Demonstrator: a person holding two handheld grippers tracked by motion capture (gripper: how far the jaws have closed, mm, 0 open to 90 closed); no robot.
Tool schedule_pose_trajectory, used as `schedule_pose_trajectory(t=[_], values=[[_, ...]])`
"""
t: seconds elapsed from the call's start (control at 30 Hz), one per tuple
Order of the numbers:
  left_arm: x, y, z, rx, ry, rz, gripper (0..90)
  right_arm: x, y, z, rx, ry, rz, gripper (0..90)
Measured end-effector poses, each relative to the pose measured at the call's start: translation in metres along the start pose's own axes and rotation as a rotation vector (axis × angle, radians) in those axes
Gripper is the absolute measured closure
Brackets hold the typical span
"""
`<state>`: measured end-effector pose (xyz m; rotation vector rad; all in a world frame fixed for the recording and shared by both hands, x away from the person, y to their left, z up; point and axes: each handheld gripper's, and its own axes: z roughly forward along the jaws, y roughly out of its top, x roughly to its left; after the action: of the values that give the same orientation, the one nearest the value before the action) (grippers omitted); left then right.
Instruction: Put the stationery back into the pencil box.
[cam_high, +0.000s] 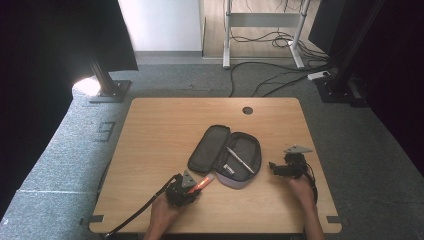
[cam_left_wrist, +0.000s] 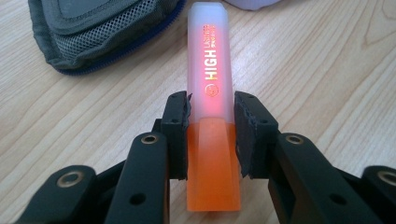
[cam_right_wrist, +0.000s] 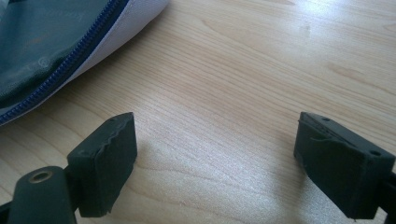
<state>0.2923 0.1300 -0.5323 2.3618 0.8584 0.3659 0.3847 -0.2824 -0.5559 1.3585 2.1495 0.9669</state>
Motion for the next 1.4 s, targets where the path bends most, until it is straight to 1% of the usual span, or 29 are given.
schedule_pose_trajectory(t=[0.17, 0.3, 0.4, 0.53, 0.7, 0.8, 0.93, 1.07, 1.2, 1.33, 1.4], values=[[-0.002, -0.001, -0.005, 0.004, -0.024, 0.004, 67.2, 0.0, 0.0, 0.0, -0.001, 0.002, -0.002, 12.7], [-0.002, -0.003, -0.016, -0.02, -0.058, -0.012, 67.2, -0.001, 0.001, 0.001, -0.001, 0.003, -0.004, 12.7], [-0.004, -0.006, -0.024, -0.041, -0.055, -0.016, 67.2, -0.001, 0.001, 0.001, -0.001, 0.004, -0.006, 12.7], [-0.006, -0.009, -0.034, -0.061, -0.068, -0.022, 67.1, -0.001, 0.001, 0.001, -0.001, 0.003, -0.006, 12.7], [-0.007, -0.009, -0.049, -0.087, -0.07, -0.005, 67.1, -0.001, 0.001, 0.001, -0.001, 0.003, -0.006, 12.7], [-0.006, -0.009, -0.055, -0.104, -0.069, -0.009, 67.1, -0.001, 0.001, 0.001, -0.001, 0.003, -0.007, 12.7], [-0.005, -0.006, -0.06, -0.137, -0.098, -0.008, 67.1, -0.001, 0.001, 0.001, -0.001, 0.003, -0.006, 12.7], [-0.005, 0.0, -0.064, -0.149, -0.1, 0.009, 67.1, -0.001, 0.001, 0.002, -0.001, 0.002, -0.006, 12.7], [-0.004, 0.009, -0.067, -0.161, -0.09, 0.019, 67.1, -0.001, 0.001, 0.002, -0.001, 0.002, -0.005, 12.7], [-0.004, 0.016, -0.066, -0.182, -0.092, 0.031, 67.1, -0.001, 0.001, 0.002, -0.001, 0.002, -0.005, 12.7], [-0.002, 0.02, -0.065, -0.189, -0.098, 0.026, 67.1, -0.001, 0.001, 0.002, -0.001, 0.002, -0.005, 12.7]])
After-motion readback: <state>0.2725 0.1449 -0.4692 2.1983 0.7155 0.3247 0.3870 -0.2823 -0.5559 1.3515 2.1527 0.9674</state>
